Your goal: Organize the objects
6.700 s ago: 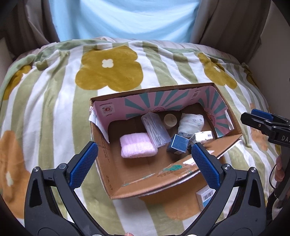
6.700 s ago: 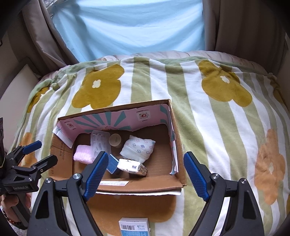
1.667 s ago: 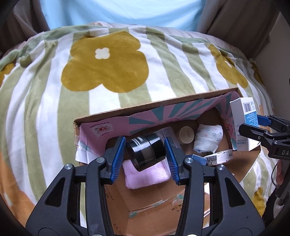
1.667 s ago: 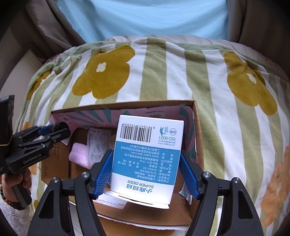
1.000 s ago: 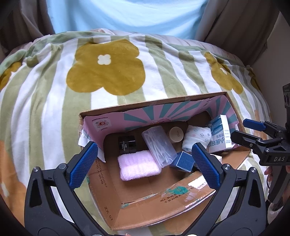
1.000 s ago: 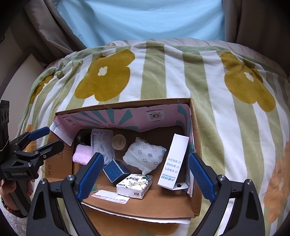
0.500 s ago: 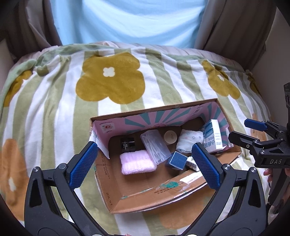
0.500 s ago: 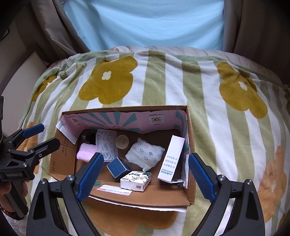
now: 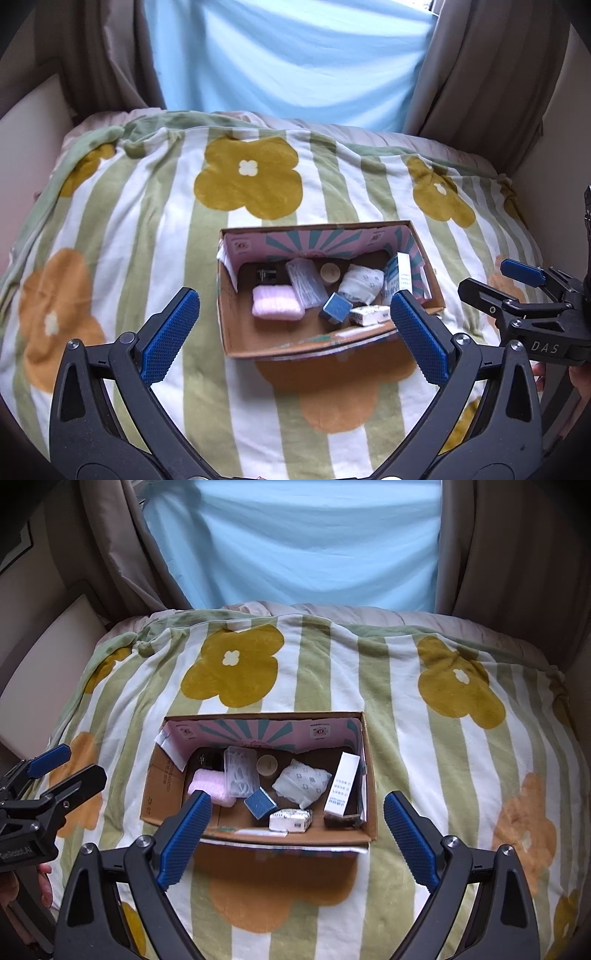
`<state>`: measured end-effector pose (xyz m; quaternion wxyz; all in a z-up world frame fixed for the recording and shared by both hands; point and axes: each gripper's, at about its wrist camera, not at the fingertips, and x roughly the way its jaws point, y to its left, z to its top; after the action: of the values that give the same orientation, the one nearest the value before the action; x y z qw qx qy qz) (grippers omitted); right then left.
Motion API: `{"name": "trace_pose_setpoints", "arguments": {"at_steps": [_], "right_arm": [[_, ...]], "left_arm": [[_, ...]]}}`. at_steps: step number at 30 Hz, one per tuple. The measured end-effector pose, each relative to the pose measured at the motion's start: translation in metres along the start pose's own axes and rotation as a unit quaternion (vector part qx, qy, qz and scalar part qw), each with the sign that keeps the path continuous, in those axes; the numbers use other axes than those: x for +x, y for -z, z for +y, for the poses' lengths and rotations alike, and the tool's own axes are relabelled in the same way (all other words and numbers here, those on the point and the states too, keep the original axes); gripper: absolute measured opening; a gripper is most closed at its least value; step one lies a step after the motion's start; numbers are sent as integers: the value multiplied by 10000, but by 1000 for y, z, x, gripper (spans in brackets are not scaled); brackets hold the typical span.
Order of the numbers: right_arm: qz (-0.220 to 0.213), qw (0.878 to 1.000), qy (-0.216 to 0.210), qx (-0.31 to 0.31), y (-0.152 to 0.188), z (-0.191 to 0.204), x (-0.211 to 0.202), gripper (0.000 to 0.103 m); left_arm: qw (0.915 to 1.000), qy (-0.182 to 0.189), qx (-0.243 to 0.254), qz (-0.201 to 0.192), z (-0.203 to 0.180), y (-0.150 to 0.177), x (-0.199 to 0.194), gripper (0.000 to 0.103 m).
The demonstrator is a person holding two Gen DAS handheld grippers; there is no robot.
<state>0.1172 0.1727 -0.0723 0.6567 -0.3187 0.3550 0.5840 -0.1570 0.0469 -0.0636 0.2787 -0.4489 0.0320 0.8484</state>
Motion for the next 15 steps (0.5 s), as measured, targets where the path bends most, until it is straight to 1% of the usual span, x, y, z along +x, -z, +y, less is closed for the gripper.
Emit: {"name": "trace_pose_setpoints", "arguments": {"at_steps": [5, 9, 15], "right_arm": [[-20, 10000, 24, -66, 21, 9, -19, 93], [-9, 10000, 91, -8, 31, 11, -23, 93], [-13, 9997, 71, 247, 35, 9, -25, 93]], "left_arm": [[9997, 28, -229, 20, 0, 26, -19, 103], [9997, 47, -246, 66, -2, 42, -19, 103], [9998, 82, -159, 57, -4, 43, -15, 103]]}}
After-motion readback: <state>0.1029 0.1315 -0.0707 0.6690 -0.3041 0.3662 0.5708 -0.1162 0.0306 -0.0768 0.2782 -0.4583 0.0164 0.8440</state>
